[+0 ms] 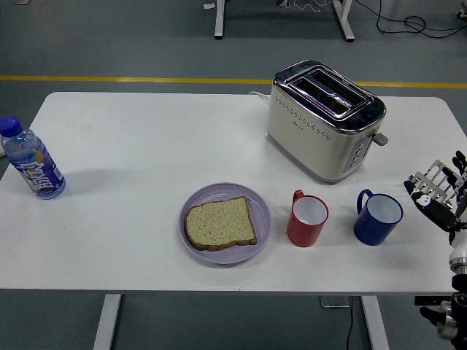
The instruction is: Pick up the cup,pour liquid into bread,place the cup on the desk
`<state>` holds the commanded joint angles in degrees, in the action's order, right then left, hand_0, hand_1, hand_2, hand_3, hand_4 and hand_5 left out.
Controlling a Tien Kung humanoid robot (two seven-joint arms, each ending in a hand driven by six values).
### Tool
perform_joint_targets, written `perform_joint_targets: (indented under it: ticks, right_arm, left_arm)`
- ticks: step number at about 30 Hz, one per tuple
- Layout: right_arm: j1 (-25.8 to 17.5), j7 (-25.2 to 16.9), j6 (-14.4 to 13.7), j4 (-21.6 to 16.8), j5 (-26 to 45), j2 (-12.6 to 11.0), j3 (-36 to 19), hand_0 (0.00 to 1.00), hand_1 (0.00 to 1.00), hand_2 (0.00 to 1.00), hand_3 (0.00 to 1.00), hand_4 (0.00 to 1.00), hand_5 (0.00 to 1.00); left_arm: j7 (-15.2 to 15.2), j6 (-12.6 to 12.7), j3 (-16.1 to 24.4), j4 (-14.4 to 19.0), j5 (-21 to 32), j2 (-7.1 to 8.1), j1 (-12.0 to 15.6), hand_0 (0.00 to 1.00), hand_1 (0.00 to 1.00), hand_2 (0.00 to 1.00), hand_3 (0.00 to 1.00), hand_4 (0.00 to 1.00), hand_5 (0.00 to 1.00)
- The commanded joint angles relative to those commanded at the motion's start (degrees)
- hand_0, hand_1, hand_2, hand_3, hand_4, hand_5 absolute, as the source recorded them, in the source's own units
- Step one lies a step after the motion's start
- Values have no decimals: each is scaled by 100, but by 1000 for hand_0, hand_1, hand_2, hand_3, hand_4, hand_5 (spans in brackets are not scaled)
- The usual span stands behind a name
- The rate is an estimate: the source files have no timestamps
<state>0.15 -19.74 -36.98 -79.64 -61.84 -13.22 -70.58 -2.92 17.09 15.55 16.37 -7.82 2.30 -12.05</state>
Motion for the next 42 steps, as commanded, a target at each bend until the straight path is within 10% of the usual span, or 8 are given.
perform_joint_targets:
  ticks: [42]
  right_arm:
    - [97,-389,0,705,331,3,997,950,845,934,938,998,46]
  left_arm:
    - [-128,-9,202,10,-384,3,27,684,692,697,549,254,998]
